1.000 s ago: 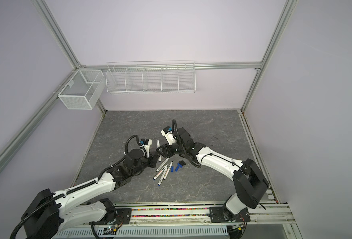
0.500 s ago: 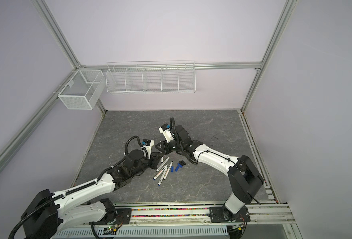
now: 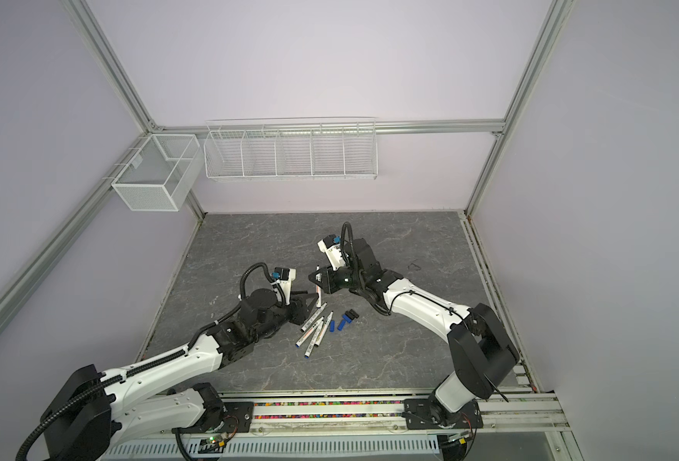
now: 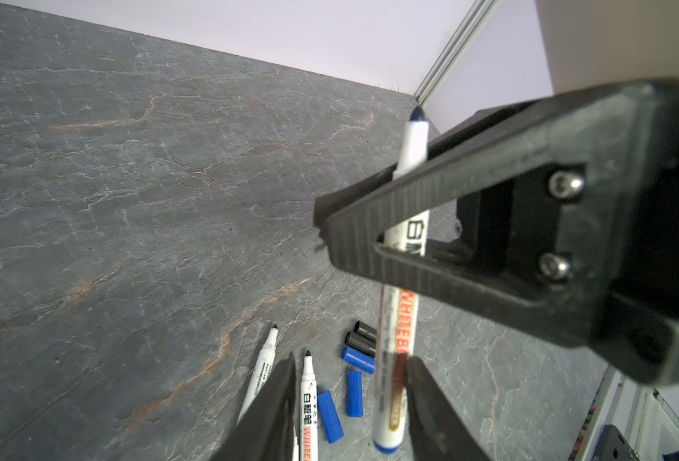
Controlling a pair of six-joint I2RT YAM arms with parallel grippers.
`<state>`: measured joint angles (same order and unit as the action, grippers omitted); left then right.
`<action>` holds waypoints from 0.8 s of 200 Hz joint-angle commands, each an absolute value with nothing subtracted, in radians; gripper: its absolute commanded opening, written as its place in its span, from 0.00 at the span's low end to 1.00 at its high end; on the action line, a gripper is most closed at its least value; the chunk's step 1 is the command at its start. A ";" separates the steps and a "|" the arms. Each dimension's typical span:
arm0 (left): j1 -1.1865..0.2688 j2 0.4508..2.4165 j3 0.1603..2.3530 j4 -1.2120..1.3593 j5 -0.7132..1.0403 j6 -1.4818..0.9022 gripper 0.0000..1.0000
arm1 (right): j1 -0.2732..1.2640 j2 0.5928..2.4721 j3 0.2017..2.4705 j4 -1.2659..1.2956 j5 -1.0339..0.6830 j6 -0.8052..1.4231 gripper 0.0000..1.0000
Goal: Insert the pens into the pen caps
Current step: 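Grasp the white marker with the left gripper and lift it upright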
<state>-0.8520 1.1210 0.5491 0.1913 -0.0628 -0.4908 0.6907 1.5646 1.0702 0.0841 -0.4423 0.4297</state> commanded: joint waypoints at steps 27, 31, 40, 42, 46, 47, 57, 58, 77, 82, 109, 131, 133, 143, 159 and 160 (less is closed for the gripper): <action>-0.850 1.202 0.600 0.243 -0.031 -0.447 0.42 | 0.681 1.521 1.057 0.090 -0.486 0.437 0.07; -0.850 1.207 0.608 0.244 -0.025 -0.440 0.42 | 0.681 1.520 1.058 0.088 -0.487 0.436 0.07; -0.850 1.214 0.622 0.245 -0.013 -0.427 0.42 | 0.678 1.521 1.060 0.086 -0.492 0.434 0.07; -0.850 1.215 0.625 0.246 -0.012 -0.424 0.42 | 0.679 1.522 1.060 0.086 -0.494 0.434 0.07; -0.851 1.218 0.630 0.249 -0.007 -0.420 0.42 | 0.679 1.520 1.060 0.085 -0.494 0.434 0.07; -0.850 1.219 0.631 0.249 -0.006 -0.419 0.42 | 0.678 1.519 1.060 0.086 -0.495 0.434 0.07; -0.850 1.224 0.641 0.254 0.005 -0.412 0.41 | 0.678 1.519 1.061 0.085 -0.498 0.434 0.07; -0.850 1.225 0.643 0.254 0.007 -0.412 0.41 | 0.678 1.519 1.060 0.085 -0.497 0.434 0.07; -0.850 1.244 0.661 0.251 0.023 -0.406 0.37 | 0.675 1.518 1.061 0.087 -0.501 0.436 0.07; -0.850 1.250 0.663 0.252 0.027 -0.405 0.36 | 0.675 1.517 1.062 0.088 -0.505 0.438 0.07; -0.851 1.282 0.669 0.269 0.043 -0.414 0.33 | 0.673 1.517 1.060 0.102 -0.512 0.451 0.07; -0.850 1.288 0.670 0.286 0.042 -0.418 0.25 | 0.671 1.516 1.058 0.110 -0.518 0.457 0.07; -0.850 1.287 0.671 0.285 0.042 -0.417 0.24 | 0.670 1.515 1.058 0.108 -0.518 0.457 0.07; -0.850 1.280 0.672 0.289 0.038 -0.417 0.19 | 0.668 1.515 1.056 0.109 -0.517 0.460 0.07; -0.850 1.257 0.663 0.300 0.023 -0.419 0.10 | 0.664 1.515 1.051 0.109 -0.517 0.466 0.07; -0.850 1.255 0.663 0.300 0.021 -0.419 0.09 | 0.664 1.516 1.051 0.109 -0.515 0.466 0.07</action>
